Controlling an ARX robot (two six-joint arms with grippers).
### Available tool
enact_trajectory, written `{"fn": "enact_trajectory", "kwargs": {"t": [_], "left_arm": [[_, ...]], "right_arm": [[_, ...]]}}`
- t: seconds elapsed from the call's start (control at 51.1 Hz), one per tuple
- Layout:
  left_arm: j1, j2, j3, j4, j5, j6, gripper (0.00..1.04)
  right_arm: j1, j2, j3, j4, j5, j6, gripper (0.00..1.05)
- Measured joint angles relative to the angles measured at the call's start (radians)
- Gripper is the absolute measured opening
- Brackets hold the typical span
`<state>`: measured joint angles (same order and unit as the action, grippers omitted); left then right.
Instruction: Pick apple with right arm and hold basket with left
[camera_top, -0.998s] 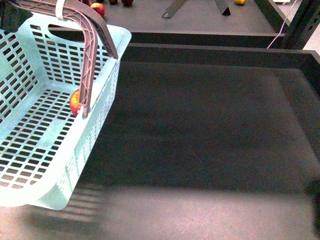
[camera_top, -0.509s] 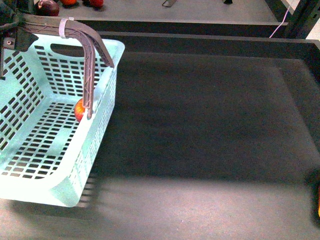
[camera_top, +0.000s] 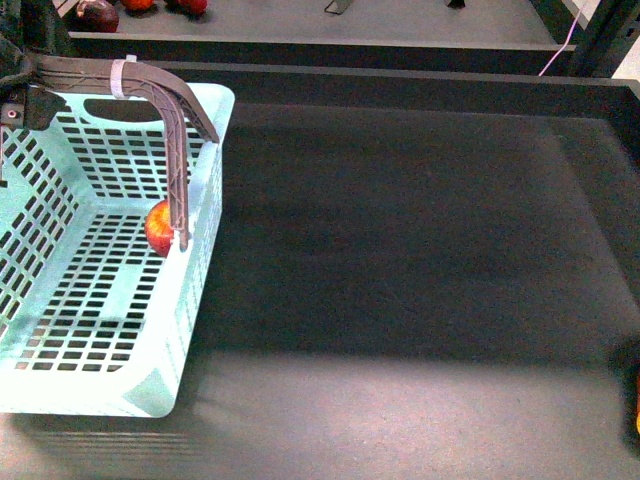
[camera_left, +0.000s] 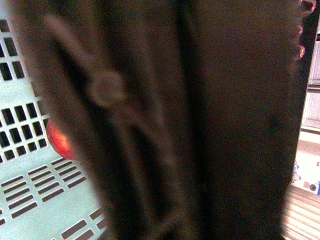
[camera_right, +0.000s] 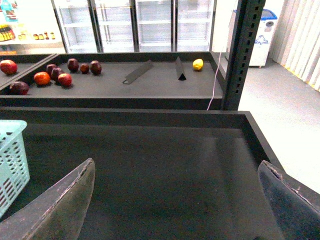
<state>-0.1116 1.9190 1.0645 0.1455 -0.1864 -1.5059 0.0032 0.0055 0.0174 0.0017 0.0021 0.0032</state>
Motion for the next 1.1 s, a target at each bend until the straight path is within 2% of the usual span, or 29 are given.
{"fn": "enact_trajectory", "kwargs": {"t": [0.313, 0.43, 0.47, 0.685, 0.88, 0.998, 1.017, 1.096], "left_arm": [[-0.005, -0.14, -0.088, -0.063, -0.017, -0.018, 0.79], [-0.008, -0.209, -0.139, -0.092, -0.024, -0.032, 0.97], [-0.009, -0.231, -0.156, -0.104, -0.027, -0.035, 1.0], [-0.029, -0.386, -0.236, -0.183, -0.069, -0.051, 0.98], [-0.095, -0.524, -0.249, -0.245, -0.15, -0.001, 0.98], [-0.114, -0.555, -0.25, -0.241, -0.152, 0.02, 0.98], [-0.111, -0.555, -0.269, -0.19, -0.13, 0.086, 0.96], [-0.089, -0.563, -0.415, 0.19, -0.026, 0.357, 0.83]], "right_arm": [[0.0, 0.0, 0.0, 0.0, 0.0, 0.0, 0.96], [0.0, 0.0, 0.0, 0.0, 0.0, 0.0, 0.96], [0.0, 0.0, 0.0, 0.0, 0.0, 0.0, 0.96], [0.0, 0.0, 0.0, 0.0, 0.0, 0.0, 0.96], [0.0, 0.0, 0.0, 0.0, 0.0, 0.0, 0.96], [0.0, 0.0, 0.0, 0.0, 0.0, 0.0, 0.96], [0.0, 0.0, 0.0, 0.0, 0.0, 0.0, 0.96], [0.0, 0.0, 0.0, 0.0, 0.0, 0.0, 0.96]]}}
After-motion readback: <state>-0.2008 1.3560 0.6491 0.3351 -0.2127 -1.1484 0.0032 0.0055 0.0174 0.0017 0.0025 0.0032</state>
